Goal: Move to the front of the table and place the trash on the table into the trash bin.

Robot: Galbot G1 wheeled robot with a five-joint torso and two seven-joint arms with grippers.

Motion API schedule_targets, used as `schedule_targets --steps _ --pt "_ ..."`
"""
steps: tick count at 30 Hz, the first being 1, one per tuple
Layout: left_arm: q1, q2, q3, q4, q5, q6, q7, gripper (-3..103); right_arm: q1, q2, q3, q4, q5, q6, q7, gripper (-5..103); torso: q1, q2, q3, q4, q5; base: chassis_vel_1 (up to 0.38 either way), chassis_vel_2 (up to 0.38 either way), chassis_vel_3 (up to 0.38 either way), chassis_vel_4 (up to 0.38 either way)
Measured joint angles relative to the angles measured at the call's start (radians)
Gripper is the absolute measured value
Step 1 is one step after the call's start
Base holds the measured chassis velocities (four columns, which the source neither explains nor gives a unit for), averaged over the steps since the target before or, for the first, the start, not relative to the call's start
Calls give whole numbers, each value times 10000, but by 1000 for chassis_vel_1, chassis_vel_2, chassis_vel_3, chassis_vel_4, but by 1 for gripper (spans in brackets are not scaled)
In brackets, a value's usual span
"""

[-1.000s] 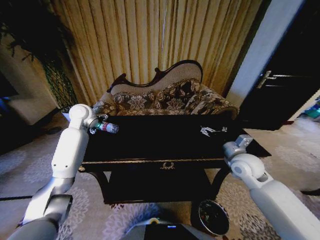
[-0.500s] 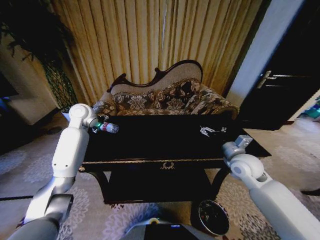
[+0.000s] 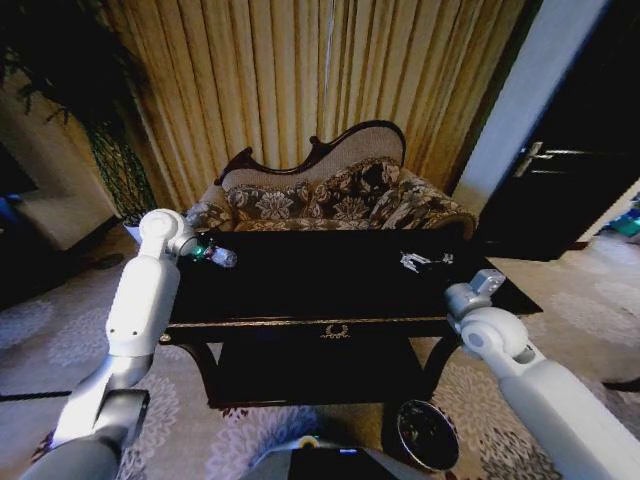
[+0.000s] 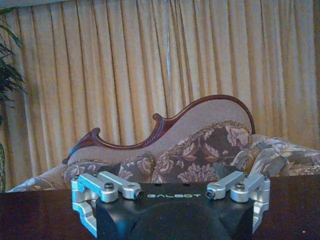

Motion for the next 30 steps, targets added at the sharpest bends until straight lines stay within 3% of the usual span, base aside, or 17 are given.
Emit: schedule_targets --steps 12,17,19,20,22,26,27,28,30 --pt "112 45 -1 -72 89 24 194 22 -38 83 -4 -15 -15 7 -6 100 0 0 0 -2 -3 0 0 0 0" --pt "347 158 33 -257 972 188 795 20 -68 96 44 55 -8 10 -4 100 0 -1 4 -8 -9 0 0 0 0" --pt "584 297 -99 -570 1487 380 1497 19 -94 100 77 134 0 12 2 100 3 -4 7 1 -12 0 0 0 0" --pt "584 297 -99 -570 1487 380 1497 19 -94 100 77 134 0 12 2 100 3 -4 7 1 -12 0 0 0 0" --pt "952 461 -262 -1031 2189 609 2469 19 -100 100 101 219 35 17 19 100 2 -4 6 3 -10 0 0 0 0" --pt "1259 572 -314 -1425 2827 735 3182 19 -79 93 108 263 77 21 29 100 2 -4 4 2 -9 0 0 0 0" --pt "1487 634 -348 -1659 3412 885 3944 19 -72 72 120 317 139 22 36 100 2 -3 3 -2 -4 0 0 0 0" --pt "1487 634 -348 -1659 3412 885 3944 19 -72 72 120 317 139 22 36 100 2 -3 3 -2 -4 0 0 0 0" --pt "1870 761 -375 -1951 4583 1062 5186 19 -109 17 211 429 219 24 43 100 2 -4 3 -3 -5 0 0 0 0"
